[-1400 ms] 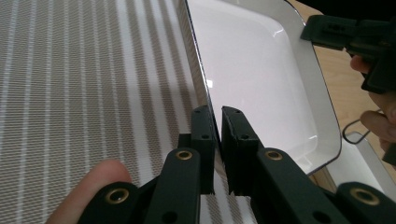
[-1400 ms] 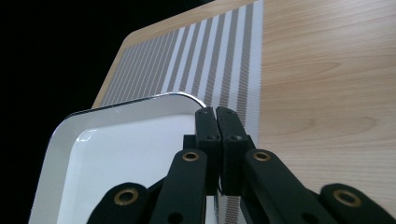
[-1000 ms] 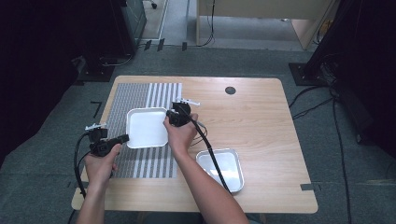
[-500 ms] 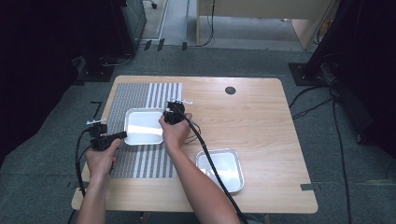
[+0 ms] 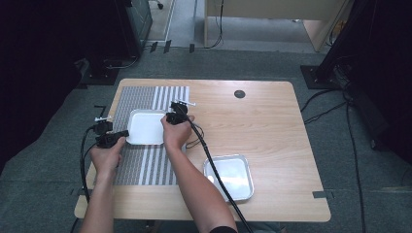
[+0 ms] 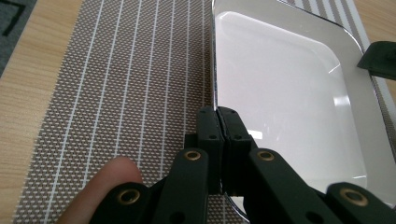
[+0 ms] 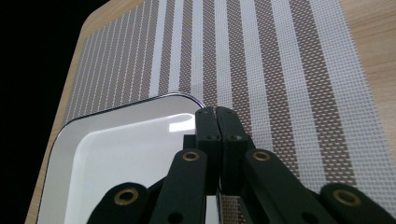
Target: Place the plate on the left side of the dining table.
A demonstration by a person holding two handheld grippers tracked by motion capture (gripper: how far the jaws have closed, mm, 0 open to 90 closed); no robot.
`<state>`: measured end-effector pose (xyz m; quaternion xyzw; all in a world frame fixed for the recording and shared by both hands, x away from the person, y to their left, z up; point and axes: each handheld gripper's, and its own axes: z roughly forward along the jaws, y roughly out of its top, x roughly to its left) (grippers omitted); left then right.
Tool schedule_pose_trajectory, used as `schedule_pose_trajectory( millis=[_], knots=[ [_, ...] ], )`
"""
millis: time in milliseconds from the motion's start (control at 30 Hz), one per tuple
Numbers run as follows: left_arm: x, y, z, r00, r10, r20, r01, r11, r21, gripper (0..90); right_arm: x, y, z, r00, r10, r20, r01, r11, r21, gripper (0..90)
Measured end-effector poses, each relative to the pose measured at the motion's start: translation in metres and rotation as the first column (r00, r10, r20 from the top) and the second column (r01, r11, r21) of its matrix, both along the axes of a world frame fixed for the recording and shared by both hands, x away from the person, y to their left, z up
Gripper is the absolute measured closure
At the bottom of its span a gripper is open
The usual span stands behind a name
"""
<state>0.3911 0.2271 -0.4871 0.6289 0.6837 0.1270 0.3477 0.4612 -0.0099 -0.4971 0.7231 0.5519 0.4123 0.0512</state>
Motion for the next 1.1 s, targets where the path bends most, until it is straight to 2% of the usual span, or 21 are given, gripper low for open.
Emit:
schedule_pose_trajectory(
  millis=[167,300,433,567,667,767,833,967,1100],
  knots=[
    [0.004,0.003,-0.006,0.9998,0.005,-0.017,-0.005,0.9999,-0.01,89.2,0.004,0.003,-0.006,1.0,0.002,-0.008,-0.002,1.0,-0.003,90.0],
    [0.005,0.004,-0.007,0.9999,0.01,-0.008,-0.01,0.9998,-0.02,89.2,0.005,0.003,-0.007,1.0,0.001,-0.002,-0.001,1.0,0.001,90.0],
    [0.006,0.0,-0.009,0.9999,0.01,-0.004,-0.01,0.9999,0.007,87.7,0.007,0.003,-0.008,0.9999,0.013,0.006,-0.013,0.9999,0.0,89.9],
    [0.006,0.001,-0.01,1.0,0.005,-0.006,-0.005,1.0,0.002,85.6,0.008,0.002,-0.007,0.9998,0.015,0.009,-0.015,0.9999,0.003,88.5],
    [0.005,0.006,-0.009,0.9999,0.007,-0.009,-0.008,1.0,-0.004,81.1,0.008,-0.003,-0.002,0.9989,0.024,0.041,-0.024,0.9997,-0.003,80.3],
    [0.003,0.007,-0.009,1.0,0.007,-0.001,-0.007,1.0,-0.001,78.5,0.008,-0.007,0.003,0.9974,0.036,0.062,-0.036,0.9993,-0.004,77.1],
    [0.001,0.007,-0.008,0.9999,0.014,0.01,-0.014,0.9999,-0.002,72.7,0.008,-0.011,0.008,0.9961,0.052,0.071,-0.052,0.9986,-0.002,74.5],
    [-0.004,0.01,-0.003,0.9991,0.027,0.032,-0.027,0.9996,-0.002,65.3,0.005,-0.016,0.019,0.9896,0.088,0.114,-0.085,0.9958,-0.032,67.2],
    [-0.01,0.009,0.001,0.998,0.005,0.063,-0.005,1.0,-0.006,57.7,0.0,-0.019,0.026,0.9779,0.134,0.16,-0.124,0.9895,-0.074,60.0]
  ],
)
